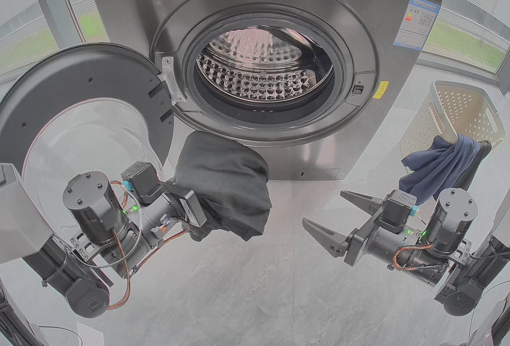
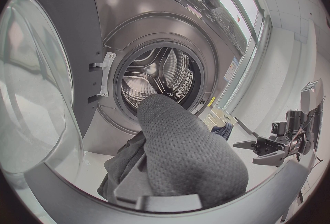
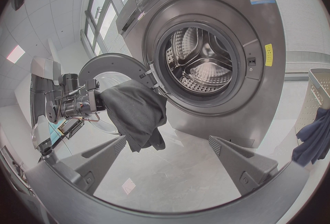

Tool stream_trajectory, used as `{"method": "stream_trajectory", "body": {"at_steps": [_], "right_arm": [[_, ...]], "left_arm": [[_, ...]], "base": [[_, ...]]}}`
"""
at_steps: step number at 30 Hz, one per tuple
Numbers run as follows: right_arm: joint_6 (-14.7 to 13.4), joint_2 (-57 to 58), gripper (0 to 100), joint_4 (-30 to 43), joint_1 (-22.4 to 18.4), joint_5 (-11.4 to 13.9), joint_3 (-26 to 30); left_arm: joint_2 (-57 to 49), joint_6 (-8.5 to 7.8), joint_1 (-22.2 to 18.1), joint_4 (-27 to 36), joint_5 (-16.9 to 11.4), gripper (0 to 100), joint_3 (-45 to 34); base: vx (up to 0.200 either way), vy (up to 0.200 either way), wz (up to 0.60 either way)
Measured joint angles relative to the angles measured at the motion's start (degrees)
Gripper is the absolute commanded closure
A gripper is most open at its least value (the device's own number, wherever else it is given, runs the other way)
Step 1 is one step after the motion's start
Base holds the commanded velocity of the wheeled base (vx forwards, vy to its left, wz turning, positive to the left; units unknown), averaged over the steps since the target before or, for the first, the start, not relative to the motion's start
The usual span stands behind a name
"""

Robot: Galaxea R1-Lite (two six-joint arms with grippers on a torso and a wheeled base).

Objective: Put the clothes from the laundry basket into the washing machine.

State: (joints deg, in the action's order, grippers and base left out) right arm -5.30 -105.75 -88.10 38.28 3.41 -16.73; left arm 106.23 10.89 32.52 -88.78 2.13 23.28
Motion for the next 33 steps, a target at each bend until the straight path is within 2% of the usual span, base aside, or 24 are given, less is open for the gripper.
{"method": "stream_trajectory", "body": {"at_steps": [5,10,14,18,23,30,33], "right_arm": [[0.06,0.21,0,-0.02,-2.32,-1.04,-0.50],[0.13,-0.23,0,-0.02,-4.35,-2.84,-1.84],[0.13,-0.59,0,-0.04,-5.81,-3.15,-2.49],[0.22,-0.72,0,0.05,-6.51,-3.30,-2.67],[0.38,-0.87,0,0.07,-7.47,-4.43,-2.79],[0.33,-1.08,0,0.11,-7.61,-4.52,-2.62],[0.33,-1.16,0,0.16,-7.55,-4.86,-2.51]], "left_arm": [[0.17,-0.16,0.40,0.02,1.72,100,0.09],[0.27,-2.08,1.79,0.11,6.53,100,0.24],[0.46,-2.77,3.74,0.16,9.00,100,0.46],[0.52,-2.93,4.13,0.10,8.73,100,1.16],[0.24,-3.04,3.91,0.05,8.02,100,1.77],[0.17,-3.06,3.85,0.02,7.63,100,1.33],[0.20,-3.08,3.88,-0.01,7.55,100,1.18]], "base": [[0.000,0.000,0.00],[0.000,0.000,0.00],[0.000,0.000,0.00],[0.000,0.000,0.00],[0.200,0.000,0.00],[0.200,0.000,0.00],[0.000,0.000,0.00]]}}
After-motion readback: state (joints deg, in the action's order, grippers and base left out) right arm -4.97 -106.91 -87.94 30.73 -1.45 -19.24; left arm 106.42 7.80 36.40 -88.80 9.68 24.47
